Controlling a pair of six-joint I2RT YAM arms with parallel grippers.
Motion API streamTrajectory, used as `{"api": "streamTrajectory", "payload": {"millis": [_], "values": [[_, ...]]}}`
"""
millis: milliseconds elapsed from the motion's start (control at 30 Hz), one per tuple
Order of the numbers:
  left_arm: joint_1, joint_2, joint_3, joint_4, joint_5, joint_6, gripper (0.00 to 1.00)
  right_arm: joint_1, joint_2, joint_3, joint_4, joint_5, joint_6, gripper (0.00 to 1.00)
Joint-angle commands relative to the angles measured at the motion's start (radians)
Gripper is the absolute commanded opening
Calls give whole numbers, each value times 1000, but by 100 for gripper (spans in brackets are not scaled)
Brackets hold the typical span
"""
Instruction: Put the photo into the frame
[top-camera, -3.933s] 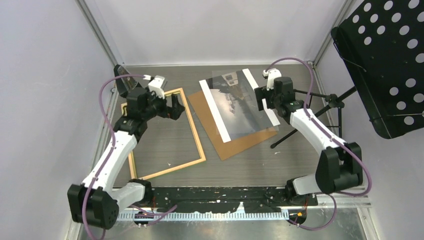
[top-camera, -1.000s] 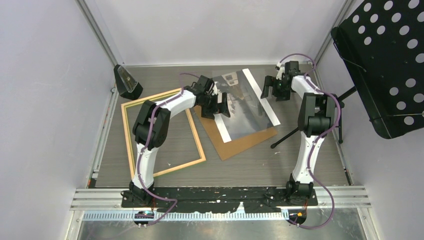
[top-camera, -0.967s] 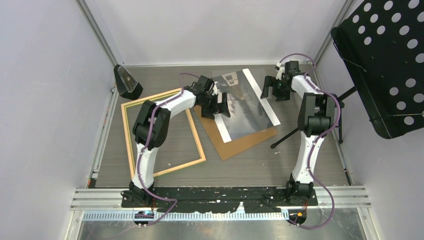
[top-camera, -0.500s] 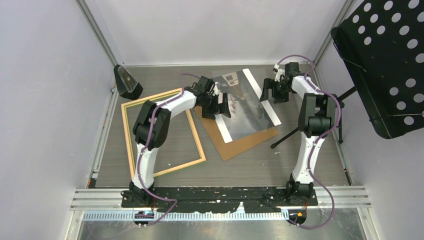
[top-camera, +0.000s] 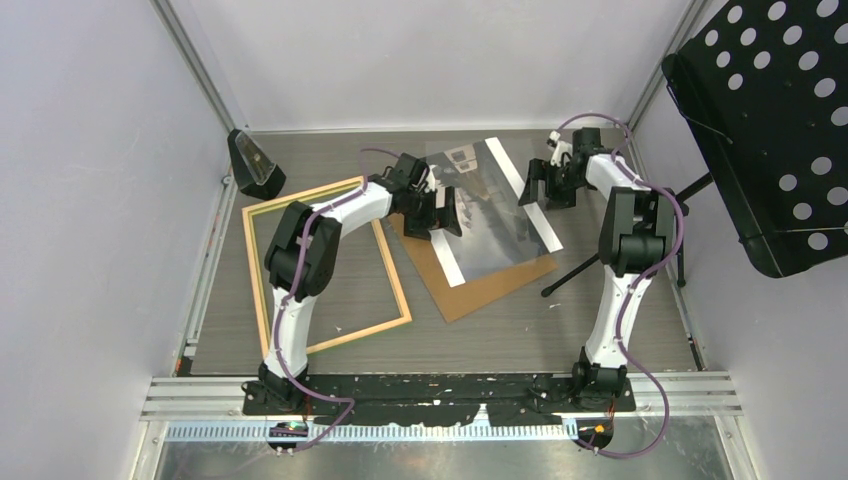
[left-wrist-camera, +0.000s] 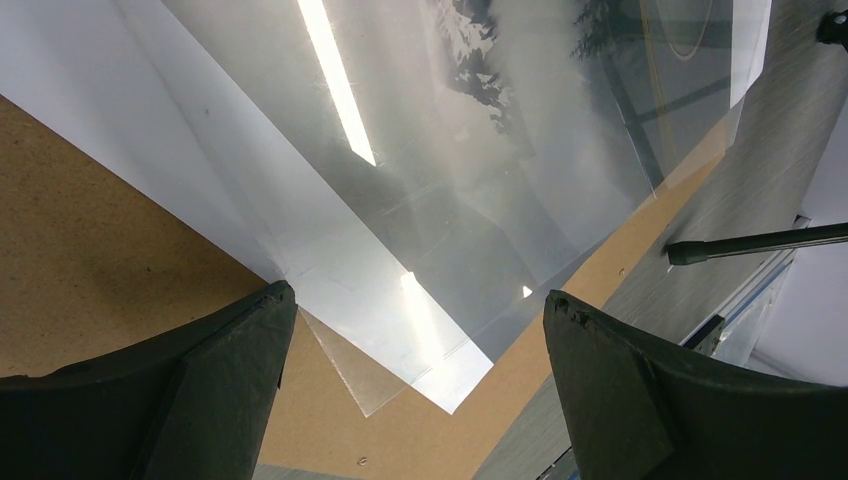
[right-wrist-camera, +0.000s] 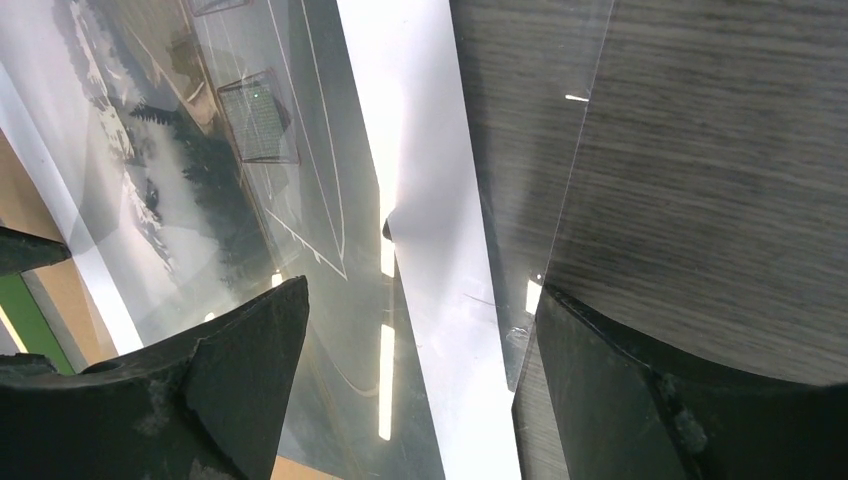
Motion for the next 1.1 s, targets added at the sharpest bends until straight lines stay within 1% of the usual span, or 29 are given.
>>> {"api": "streamTrajectory", "payload": {"millis": [0,333,700,900,1067], "values": [[-16,0,-35,-17,10,-3,99,14,-89,-20,-49,-105,27,88],[-16,5,-44,-16,10,3,99,8,-171,-48,-8,-204,61,85],[-16,0,-53,-16,9,5,99,8,-230,-82,12,-270,77,77],[-15,-1,-56,-17,7,11,99,6,-245,-96,24,-343,43,73],[-14,-2,-57,-17,4,18,99,3,-234,-85,-3,-354,-48,73]]}}
